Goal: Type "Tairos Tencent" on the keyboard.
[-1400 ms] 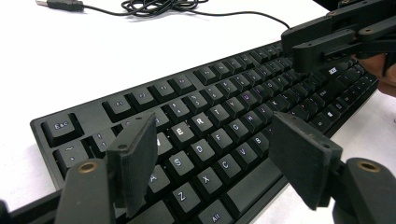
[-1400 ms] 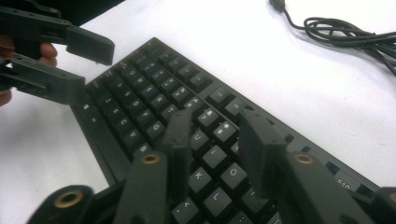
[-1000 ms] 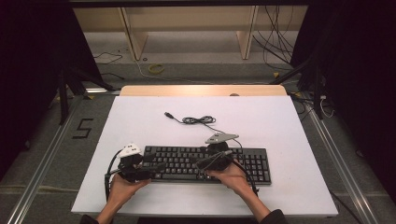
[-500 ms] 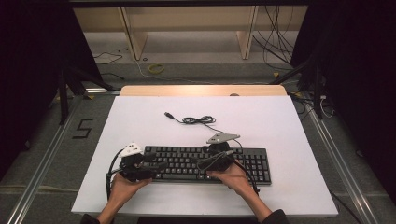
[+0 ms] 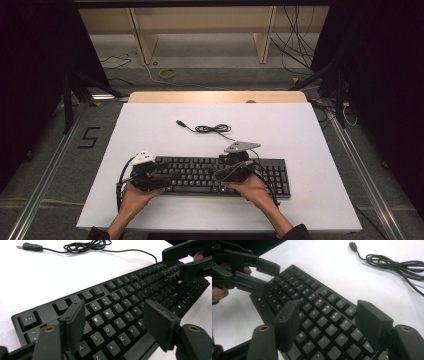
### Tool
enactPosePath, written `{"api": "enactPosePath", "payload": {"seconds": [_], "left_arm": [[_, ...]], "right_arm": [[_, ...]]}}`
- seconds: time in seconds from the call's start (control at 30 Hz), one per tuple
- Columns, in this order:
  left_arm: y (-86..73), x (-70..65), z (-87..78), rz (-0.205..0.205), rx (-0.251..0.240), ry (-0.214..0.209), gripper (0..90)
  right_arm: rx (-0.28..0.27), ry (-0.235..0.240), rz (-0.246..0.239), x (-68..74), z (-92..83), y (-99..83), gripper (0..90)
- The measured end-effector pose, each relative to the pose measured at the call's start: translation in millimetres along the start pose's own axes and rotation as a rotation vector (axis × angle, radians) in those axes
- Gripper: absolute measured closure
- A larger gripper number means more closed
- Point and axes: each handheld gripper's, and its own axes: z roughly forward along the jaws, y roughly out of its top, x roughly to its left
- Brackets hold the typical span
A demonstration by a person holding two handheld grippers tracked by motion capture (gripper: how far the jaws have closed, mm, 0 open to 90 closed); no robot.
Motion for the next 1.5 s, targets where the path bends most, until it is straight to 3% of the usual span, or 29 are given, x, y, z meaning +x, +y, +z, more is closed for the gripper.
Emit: {"api": "enactPosePath", "payload": {"seconds": [0.27, 0.63, 1.13, 1.5], "left_arm": [[7.3, 1.5, 6.2, 0.003, 0.011, 0.006, 39.7], [13.4, -1.5, 24.4, 0.042, 0.101, 0.01, 64.6], [15.5, -5.3, 34.8, 0.092, 0.151, -0.005, 83.0], [16.4, -4.5, 35.9, 0.097, 0.163, -0.003, 88.4]], "right_arm": [[0.001, -0.001, -0.005, 0.5, 0.4, -0.2, 36.6], [-0.001, -0.003, -0.008, 0.0, 0.0, -0.1, 36.0], [0.002, -0.002, -0.011, -0.2, 0.3, 0.1, 35.9], [0.008, -0.007, -0.014, -0.5, 1.4, -0.3, 36.5]]}}
